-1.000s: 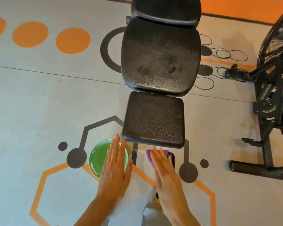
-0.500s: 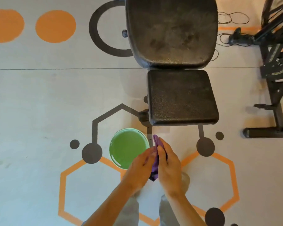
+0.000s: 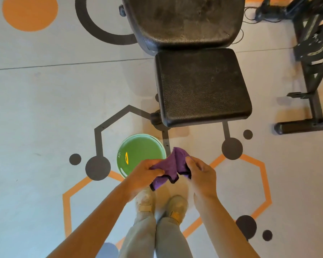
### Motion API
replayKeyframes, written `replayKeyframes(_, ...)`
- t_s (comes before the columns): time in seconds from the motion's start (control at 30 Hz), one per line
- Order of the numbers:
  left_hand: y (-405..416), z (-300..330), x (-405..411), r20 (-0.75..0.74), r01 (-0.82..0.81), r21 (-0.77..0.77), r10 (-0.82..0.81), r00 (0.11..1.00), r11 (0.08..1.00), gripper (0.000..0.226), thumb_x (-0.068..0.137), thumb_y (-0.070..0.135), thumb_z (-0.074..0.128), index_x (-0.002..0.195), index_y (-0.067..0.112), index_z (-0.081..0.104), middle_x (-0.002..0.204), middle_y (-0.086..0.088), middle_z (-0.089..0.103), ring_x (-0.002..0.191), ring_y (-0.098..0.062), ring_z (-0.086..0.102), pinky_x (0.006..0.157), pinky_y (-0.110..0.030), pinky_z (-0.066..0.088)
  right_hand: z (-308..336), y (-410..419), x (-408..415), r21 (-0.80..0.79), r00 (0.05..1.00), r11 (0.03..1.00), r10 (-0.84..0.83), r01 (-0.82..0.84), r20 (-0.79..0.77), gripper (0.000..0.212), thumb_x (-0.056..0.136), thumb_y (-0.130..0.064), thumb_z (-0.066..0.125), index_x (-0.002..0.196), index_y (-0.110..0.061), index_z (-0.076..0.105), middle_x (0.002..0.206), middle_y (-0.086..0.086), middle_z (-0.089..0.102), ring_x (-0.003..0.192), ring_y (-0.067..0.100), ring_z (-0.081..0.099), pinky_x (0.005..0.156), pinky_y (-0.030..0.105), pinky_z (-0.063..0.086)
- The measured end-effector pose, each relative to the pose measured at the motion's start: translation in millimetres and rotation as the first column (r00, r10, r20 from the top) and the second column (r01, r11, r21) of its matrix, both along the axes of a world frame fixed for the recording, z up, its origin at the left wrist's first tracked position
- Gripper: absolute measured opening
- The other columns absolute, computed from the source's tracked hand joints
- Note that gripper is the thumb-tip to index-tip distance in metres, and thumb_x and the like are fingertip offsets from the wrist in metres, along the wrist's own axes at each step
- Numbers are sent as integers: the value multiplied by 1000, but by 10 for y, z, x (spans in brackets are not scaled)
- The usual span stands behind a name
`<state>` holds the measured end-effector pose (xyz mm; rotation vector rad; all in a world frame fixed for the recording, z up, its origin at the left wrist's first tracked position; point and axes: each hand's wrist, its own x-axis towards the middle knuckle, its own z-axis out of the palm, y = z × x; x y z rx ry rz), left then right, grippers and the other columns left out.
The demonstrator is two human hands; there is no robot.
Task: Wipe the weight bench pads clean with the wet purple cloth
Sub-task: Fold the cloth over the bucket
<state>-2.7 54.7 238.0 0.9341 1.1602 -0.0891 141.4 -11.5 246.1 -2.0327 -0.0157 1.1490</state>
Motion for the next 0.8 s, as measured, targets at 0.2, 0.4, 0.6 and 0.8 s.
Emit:
replayKeyframes(0.2,263,-428,-167,-203,-83,81,98,974,993,23,86,2,69,100,21,69,89,-6,67,79,-21,63,62,-20,53,-425,-92,278,-117,998,991,62,-65,-31,11,92,-8,59,102,-13,56,99,13,62,95,30,62,88,47,54)
replayKeyframes(0.4,386,-935,-133,-327,-48,201,113,938,978,45,82,-1,74,113,14,45,97,-16,57,72,-30,66,65,-37,60,-956,-240,272,-156,965,953,256,-261,-54,40,83,17,40,64,-13,60,73,-2,58,73,16,53,55,9,42)
replayKeyframes(0.6,357,-1502,-56,-409,68,367,95,907,928,44,84,4,72,107,19,37,99,-17,64,78,-40,70,73,-54,59,-1550,-353,101,-213,950,926,306,-311,-59,44,88,7,43,81,-23,74,105,4,73,99,21,64,96,32,49)
replayKeyframes(0.8,227,-1943,17,-446,246,549,31,895,799,40,89,7,64,108,23,32,86,-12,69,69,-34,67,66,-52,57,-2108,-406,76,-236,927,898,371,-372,-53,25,91,-6,54,105,-18,71,123,5,66,118,21,59,103,34,45)
